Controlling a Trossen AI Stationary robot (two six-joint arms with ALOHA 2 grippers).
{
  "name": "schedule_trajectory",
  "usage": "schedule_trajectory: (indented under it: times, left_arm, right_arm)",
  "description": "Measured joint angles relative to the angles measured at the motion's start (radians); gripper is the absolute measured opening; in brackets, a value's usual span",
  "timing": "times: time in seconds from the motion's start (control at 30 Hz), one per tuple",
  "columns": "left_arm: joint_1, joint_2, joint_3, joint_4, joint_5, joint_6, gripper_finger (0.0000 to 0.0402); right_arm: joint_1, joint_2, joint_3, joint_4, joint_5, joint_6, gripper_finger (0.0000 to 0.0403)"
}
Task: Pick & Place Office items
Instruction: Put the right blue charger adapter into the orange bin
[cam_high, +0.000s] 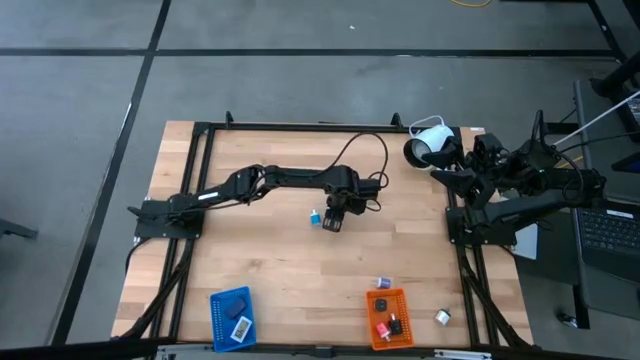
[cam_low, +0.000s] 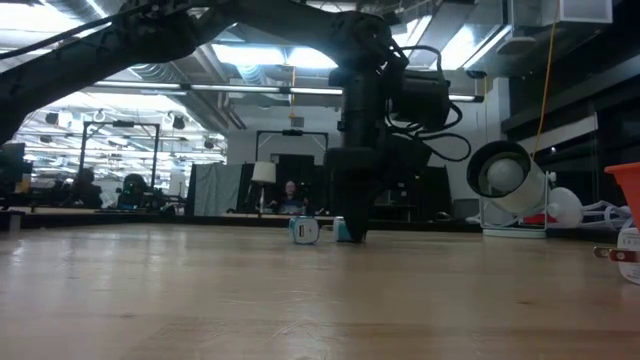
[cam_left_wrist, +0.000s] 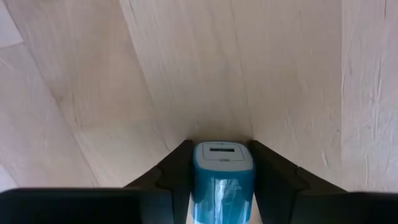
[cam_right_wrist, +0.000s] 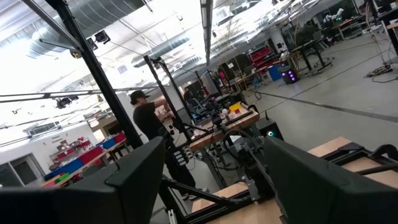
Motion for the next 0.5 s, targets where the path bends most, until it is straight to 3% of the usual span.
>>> schedule_trajectory:
  times: [0.3, 0.5]
  left_arm:
    - [0.031, 0.0, 0.033, 0.009, 0.085, -0.149, 0.0126]
    - [0.065, -0.084, 0.033, 0.153, 0.248, -0.33, 0.0126]
  right_arm:
    - [0.0, 0.0, 0.0, 0.0, 0.0, -0.011, 0.0279]
    - [0.0, 0.0, 0.0, 0.0, -0.001, -0.011, 0.0279]
